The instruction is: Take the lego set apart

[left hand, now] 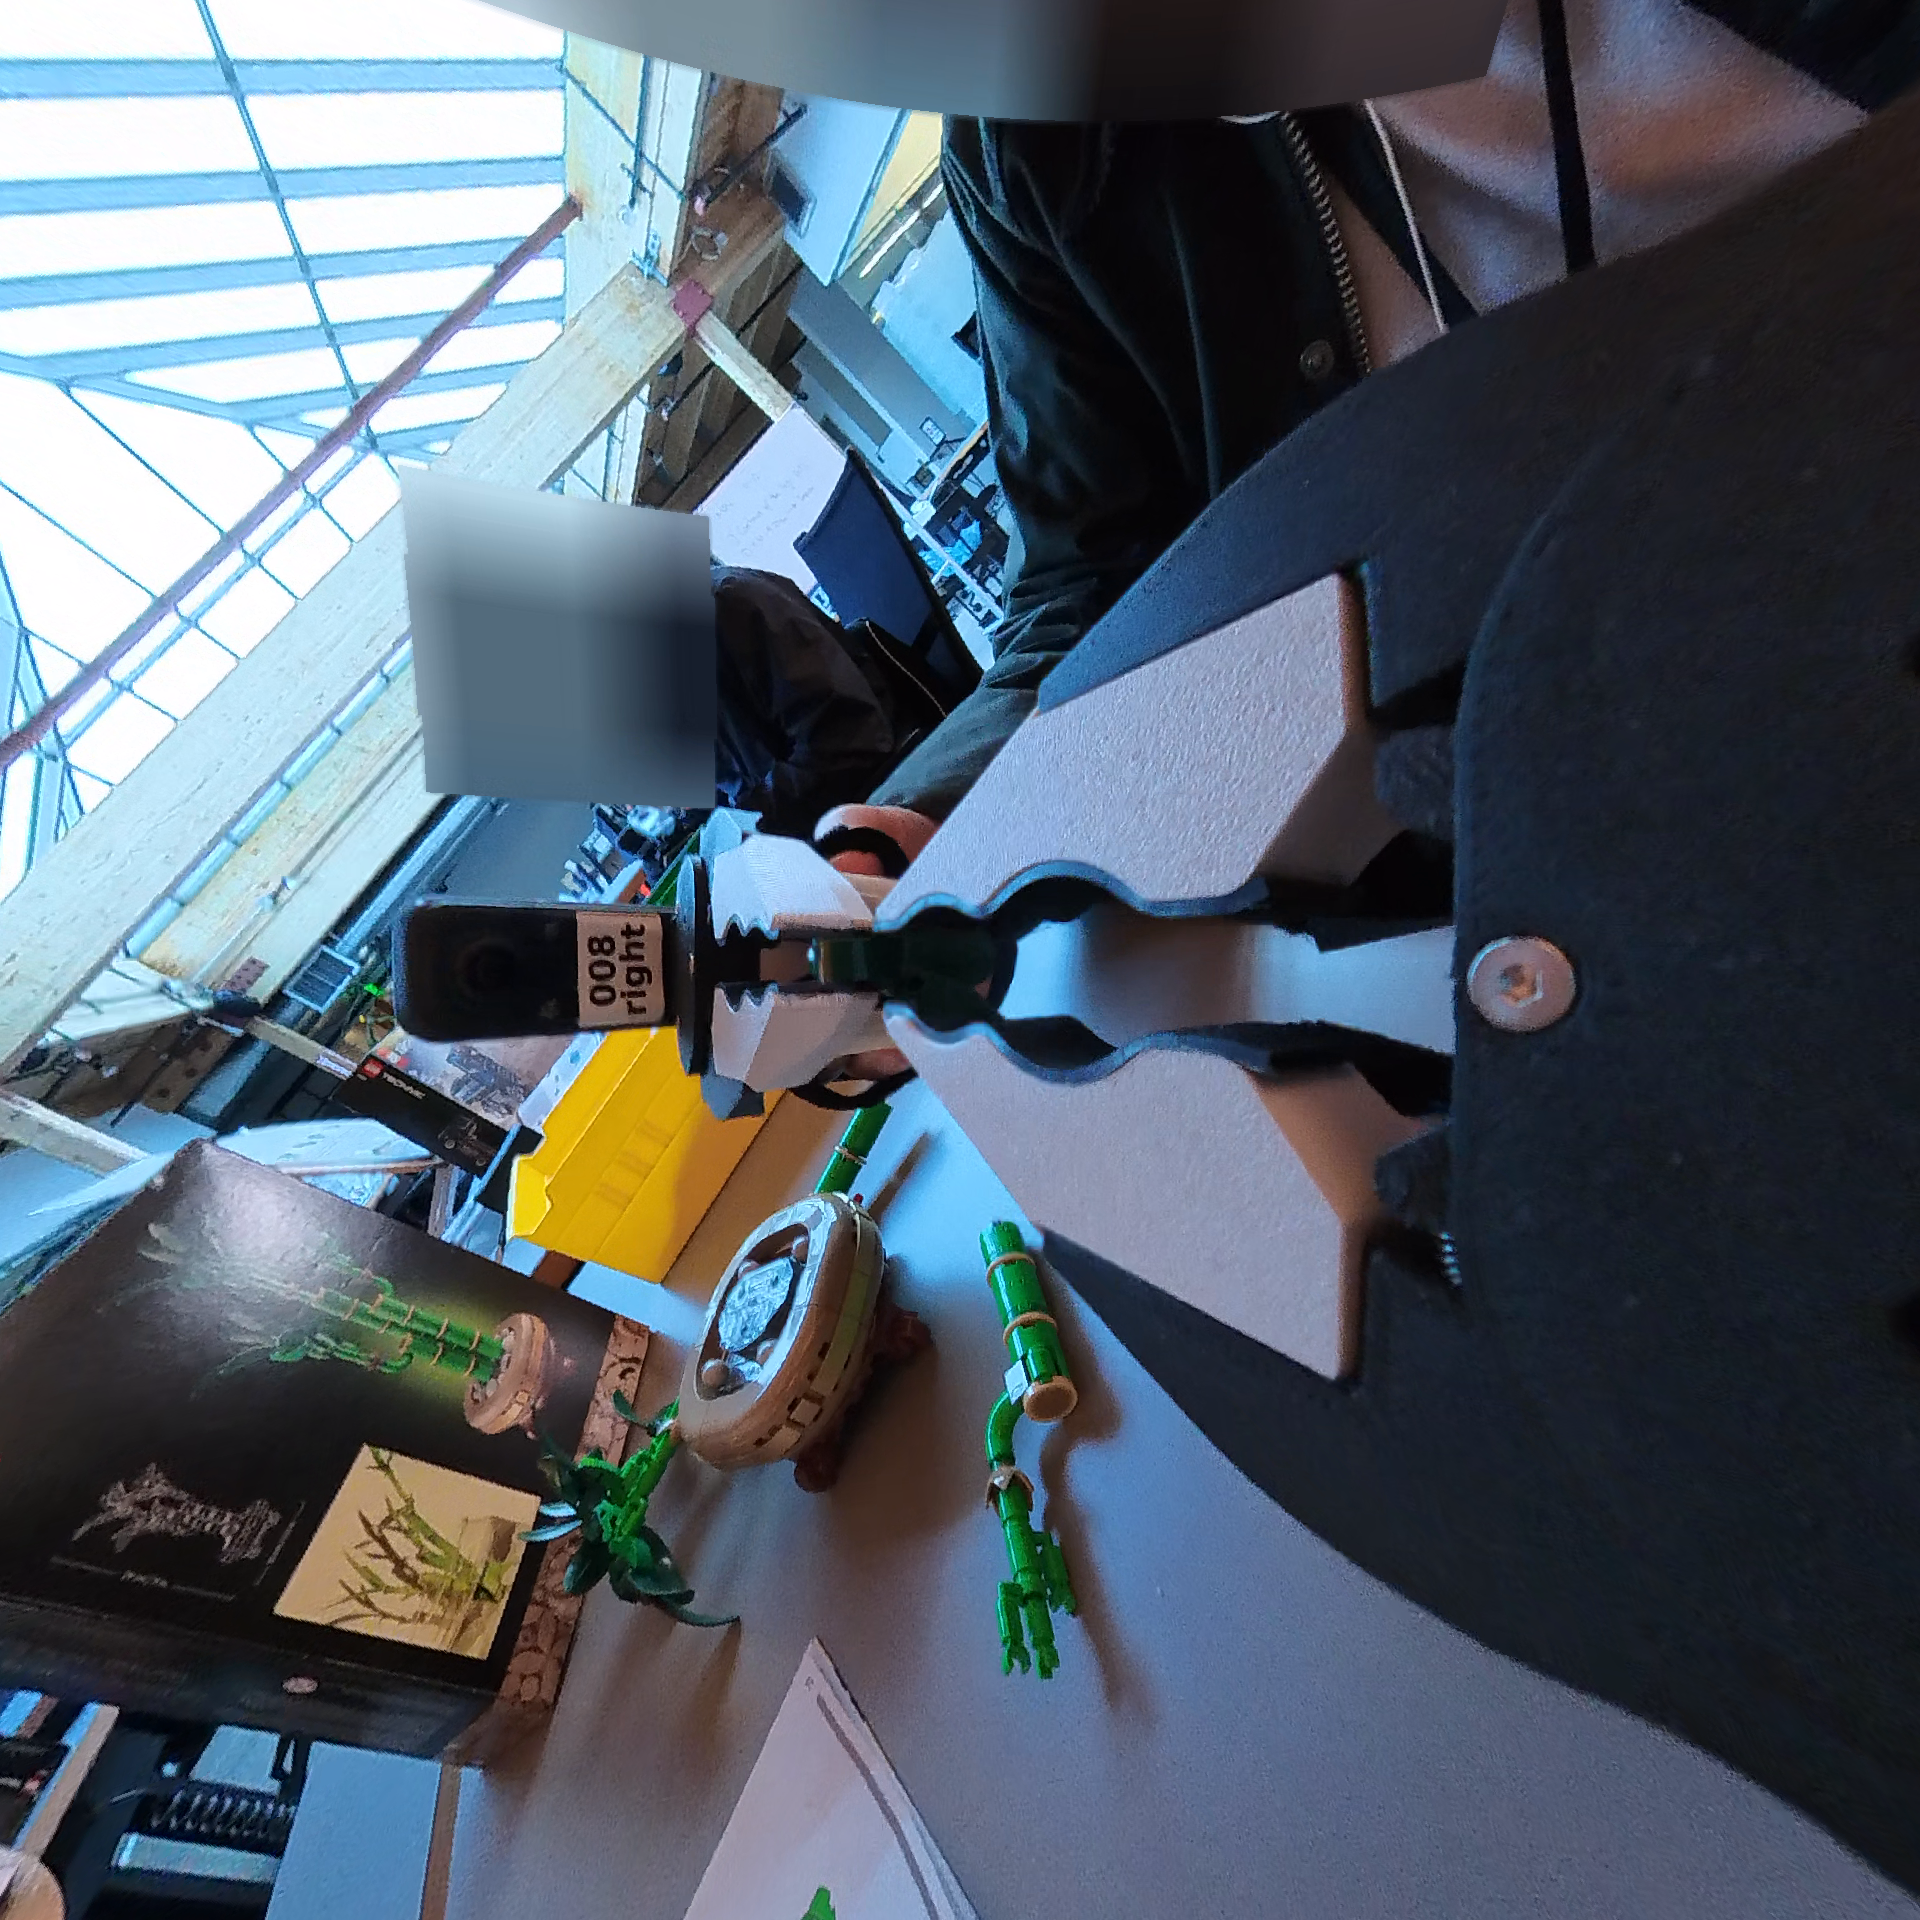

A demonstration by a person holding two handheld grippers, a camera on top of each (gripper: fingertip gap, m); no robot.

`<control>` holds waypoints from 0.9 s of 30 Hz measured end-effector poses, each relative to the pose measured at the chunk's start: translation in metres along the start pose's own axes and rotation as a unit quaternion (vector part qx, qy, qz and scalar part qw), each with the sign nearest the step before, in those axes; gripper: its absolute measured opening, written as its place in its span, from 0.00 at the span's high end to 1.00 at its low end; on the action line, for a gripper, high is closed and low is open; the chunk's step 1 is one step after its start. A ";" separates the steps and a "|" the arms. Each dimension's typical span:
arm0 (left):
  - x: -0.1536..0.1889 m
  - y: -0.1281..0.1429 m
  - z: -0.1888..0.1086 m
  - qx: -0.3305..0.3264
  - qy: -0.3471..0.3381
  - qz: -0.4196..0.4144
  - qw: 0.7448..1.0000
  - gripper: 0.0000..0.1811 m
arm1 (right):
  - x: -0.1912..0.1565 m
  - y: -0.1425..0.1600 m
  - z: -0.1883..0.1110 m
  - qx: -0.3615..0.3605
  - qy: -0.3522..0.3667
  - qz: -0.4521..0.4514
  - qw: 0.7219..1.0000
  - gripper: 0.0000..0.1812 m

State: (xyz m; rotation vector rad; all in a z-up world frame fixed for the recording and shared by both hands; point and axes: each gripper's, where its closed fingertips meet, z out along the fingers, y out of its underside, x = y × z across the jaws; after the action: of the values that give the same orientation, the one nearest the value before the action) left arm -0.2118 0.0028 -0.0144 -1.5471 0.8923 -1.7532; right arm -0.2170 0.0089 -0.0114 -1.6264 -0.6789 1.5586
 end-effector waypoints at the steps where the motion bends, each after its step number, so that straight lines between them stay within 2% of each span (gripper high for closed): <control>1: -0.001 -0.001 -0.001 0.002 -0.001 -0.002 1.000 0.96 | 0.001 0.000 0.000 -0.001 0.003 -0.003 1.000 0.97; 19: 0.001 0.002 -0.003 -0.015 -0.009 0.019 1.000 0.97 | 0.001 0.004 0.003 0.000 -0.006 -0.002 1.000 0.96; 23: -0.001 0.004 -0.001 -0.020 -0.013 0.017 1.000 0.97 | 0.002 0.005 0.001 -0.017 0.017 -0.026 0.999 0.97; 27: -0.001 -0.002 0.001 0.000 -0.006 -0.004 1.000 0.97 | 0.002 0.000 -0.001 0.003 0.004 0.007 1.000 0.97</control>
State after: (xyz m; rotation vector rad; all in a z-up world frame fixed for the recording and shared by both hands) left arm -0.2110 0.0045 -0.0129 -1.5617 0.8812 -1.7486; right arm -0.2155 0.0102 -0.0125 -1.6355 -0.6596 1.5625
